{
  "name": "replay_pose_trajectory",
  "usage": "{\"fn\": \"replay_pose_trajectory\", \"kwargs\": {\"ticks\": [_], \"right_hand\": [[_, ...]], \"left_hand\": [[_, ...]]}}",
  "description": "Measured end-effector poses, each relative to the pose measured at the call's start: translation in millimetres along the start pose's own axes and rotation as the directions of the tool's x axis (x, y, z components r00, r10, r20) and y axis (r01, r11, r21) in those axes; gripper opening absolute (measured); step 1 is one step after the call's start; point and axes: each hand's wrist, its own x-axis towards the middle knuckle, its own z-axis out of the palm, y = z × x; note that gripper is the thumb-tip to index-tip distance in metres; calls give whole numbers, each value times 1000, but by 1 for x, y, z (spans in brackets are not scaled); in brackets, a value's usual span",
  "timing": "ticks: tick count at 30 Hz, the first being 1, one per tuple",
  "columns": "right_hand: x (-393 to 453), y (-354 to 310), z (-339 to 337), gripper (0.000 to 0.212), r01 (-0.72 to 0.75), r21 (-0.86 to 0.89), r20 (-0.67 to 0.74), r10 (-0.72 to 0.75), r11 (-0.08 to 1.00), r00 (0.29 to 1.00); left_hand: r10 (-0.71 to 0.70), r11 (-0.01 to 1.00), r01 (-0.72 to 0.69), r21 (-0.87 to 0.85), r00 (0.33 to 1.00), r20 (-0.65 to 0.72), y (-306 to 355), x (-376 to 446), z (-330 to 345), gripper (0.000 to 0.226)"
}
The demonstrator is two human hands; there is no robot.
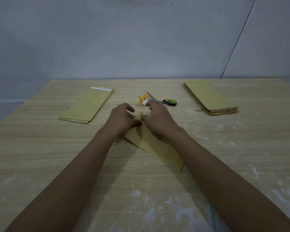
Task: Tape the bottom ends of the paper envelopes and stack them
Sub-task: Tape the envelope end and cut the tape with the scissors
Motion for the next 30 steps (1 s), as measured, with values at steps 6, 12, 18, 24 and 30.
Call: {"fn": "replay_pose_trajectory", "kwargs": {"ticks": [6,12,18,24,30], "right_hand": [[5,2,-7,15,-84,400,-137,150,913,979],[14,14,-19,15,-133,510,-257,299,850,919],[22,18,-21,11,-201,638,-210,420,743,883],[20,13,-18,22,-163,787,-188,483,595,855],[20,10,-17,13,-96,794,-247,464,600,851]], "left_hand": [[19,886,-23,-463,1000,-13,4,-2,-8,29],[-1,828,55,-558,995,96,-5,4,-16,4],[-31,629,73,-774,997,70,-4,7,-12,8],[-128,523,-55,-851,981,-142,-3,7,0,23],[-175,526,-56,-849,969,-172,-2,7,5,17]]}}
